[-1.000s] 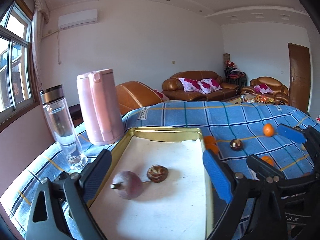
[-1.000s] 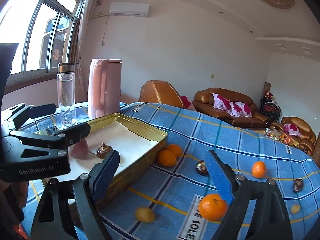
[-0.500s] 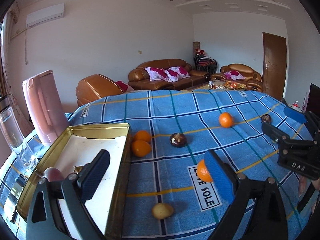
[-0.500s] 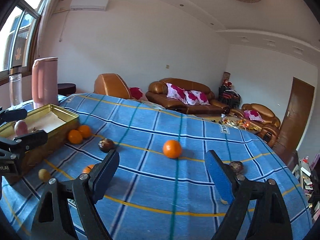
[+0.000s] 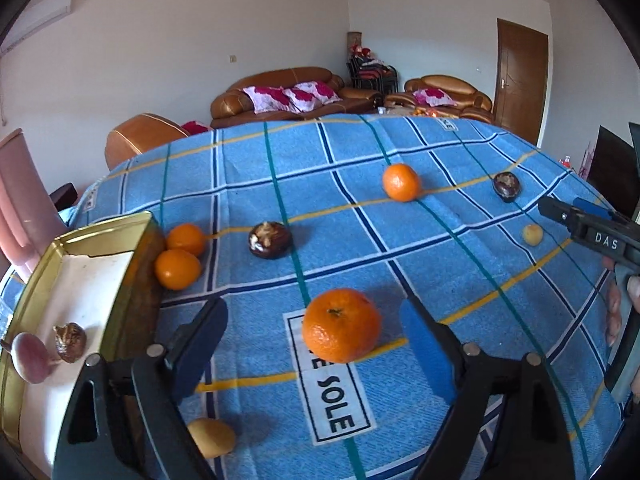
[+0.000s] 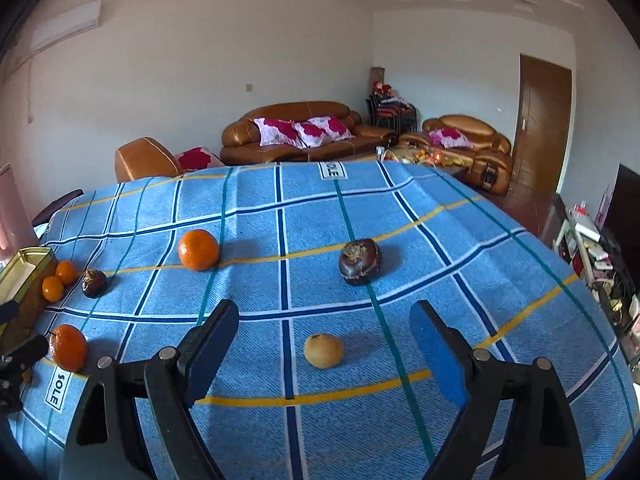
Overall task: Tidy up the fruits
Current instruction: 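Grasp a mandarin orange with the left tool while the right tool grasps a tan round fruit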
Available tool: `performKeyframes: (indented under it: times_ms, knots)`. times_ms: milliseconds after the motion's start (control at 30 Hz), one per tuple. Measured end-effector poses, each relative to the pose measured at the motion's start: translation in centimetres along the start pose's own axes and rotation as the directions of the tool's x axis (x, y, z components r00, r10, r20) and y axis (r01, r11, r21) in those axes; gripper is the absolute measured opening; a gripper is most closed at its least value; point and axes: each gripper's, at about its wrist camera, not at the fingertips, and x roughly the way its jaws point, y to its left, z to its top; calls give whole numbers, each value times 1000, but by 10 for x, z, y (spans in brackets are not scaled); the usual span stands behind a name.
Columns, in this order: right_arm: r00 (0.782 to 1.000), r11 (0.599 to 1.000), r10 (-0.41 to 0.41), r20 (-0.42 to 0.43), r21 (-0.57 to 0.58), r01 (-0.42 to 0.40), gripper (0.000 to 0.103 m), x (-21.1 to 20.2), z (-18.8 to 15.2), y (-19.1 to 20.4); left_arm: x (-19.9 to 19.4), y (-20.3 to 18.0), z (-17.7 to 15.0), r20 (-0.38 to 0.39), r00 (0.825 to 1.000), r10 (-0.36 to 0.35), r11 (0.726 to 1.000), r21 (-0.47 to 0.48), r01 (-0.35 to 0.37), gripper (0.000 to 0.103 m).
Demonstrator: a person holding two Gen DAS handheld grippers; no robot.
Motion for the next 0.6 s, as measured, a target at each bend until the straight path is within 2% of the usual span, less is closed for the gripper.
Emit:
performKeyframes:
  times_ms: [100,267,367,433,500,533,567,600]
  knots:
    - [998,999,29,-49,47,-27,88,9,-1,-10,11,-1,-2,-32,999,-3,1000,-7,2,85]
    - [995,1000,20,-99,-9,-21,86,17,-2,1,19,0,-3,-66,998,-16,1000,-27,14,84]
    - [987,1000,-1,-163,-28,-4,73,30,-3,4,28,-3,-3,-109,993,-33,999,-14,31,82]
    - [977,999,0,-215,-31,-6,64,40,-5,4,33,-2,-3,-133,990,-48,999,-21,46,75]
    - [973,999,-6,-229,-38,-3,57,42,-6,5,37,0,-4,-152,985,-82,996,-37,77,60]
    - [972,999,-8,-233,-46,-3,54,43,-7,6,38,1,-4,-159,983,-96,995,-41,90,56]
    - [972,999,-16,-236,-54,4,46,44,-7,7,39,2,-4,-161,982,-104,994,-44,98,50]
    - [971,998,-17,-239,-58,3,39,44,-7,8,38,2,-5,-158,982,-104,994,-46,98,50]
